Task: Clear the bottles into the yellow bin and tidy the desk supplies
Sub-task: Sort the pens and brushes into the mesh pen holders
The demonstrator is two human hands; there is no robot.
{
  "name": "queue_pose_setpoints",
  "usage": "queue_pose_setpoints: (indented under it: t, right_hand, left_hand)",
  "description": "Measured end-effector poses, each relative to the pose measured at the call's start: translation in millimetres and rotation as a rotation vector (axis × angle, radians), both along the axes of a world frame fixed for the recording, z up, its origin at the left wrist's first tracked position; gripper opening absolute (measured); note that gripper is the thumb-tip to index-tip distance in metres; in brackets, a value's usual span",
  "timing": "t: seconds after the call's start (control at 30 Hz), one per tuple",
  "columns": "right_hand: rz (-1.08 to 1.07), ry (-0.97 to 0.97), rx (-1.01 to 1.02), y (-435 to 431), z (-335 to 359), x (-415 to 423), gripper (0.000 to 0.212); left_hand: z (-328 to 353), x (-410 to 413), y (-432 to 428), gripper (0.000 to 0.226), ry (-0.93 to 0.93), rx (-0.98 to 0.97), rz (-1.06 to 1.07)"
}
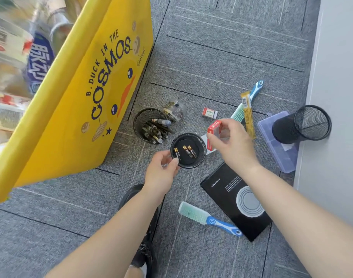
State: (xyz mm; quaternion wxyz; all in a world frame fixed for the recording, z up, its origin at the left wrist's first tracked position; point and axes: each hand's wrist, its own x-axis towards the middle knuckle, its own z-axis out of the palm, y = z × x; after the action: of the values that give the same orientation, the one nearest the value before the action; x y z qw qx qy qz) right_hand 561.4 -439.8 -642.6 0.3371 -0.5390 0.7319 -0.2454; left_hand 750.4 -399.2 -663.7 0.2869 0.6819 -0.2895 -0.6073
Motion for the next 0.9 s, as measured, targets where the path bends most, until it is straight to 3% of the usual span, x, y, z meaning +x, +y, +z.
queue_pose_setpoints:
  t: [0.1,0.2,0.27,0.33,0.43,0.63,0.77,0.9]
  right_hand:
    - [-0.006,-0.201,-0.023,-2.7,14.3,16.7,0.034]
    - [0.166,-0.268,0.033,2.8,11.4,30.0,0.044]
    - [0.361,-0.131,0.059,9.4,5.5,33.5,0.044]
    - [0.513,0.064,-0.044,14.0,-0.8,35.4,0.041]
    - [0.587,0.28,-0.116,15.6,-7.6,37.4,0.038]
    - [0.656,0.323,0.023,7.4,-16.8,36.3,0.029]
    - [0.769,0.486,-0.094,3.4,-19.5,36.3,0.017]
    - [0.795,0.519,-0.194,-0.3,-15.1,34.0,0.019]
  left_hand:
    - [-1.0,-0.2,-0.4,0.021,-0.005,-0.004,0.005]
    - [-1.2,-1.5,0.1,0.021,-0.019,-0.024,0.007]
    - [-2.0,-1.0,-0.8,0.021,-0.025,-0.032,-0.004]
    - [-3.2,0.1,-1.9,0.022,-0.03,-0.037,-0.017]
    - [-4.7,1.1,-1.6,0.023,-0.039,-0.038,-0.019]
    - [-0.7,-0.2,-0.7,0.023,0.002,-0.046,0.003]
    - [-0.5,0.0,-0.9,0.022,0.029,-0.035,0.011]
    - [0.3,0.4,-0.9,0.022,0.049,-0.038,0.015]
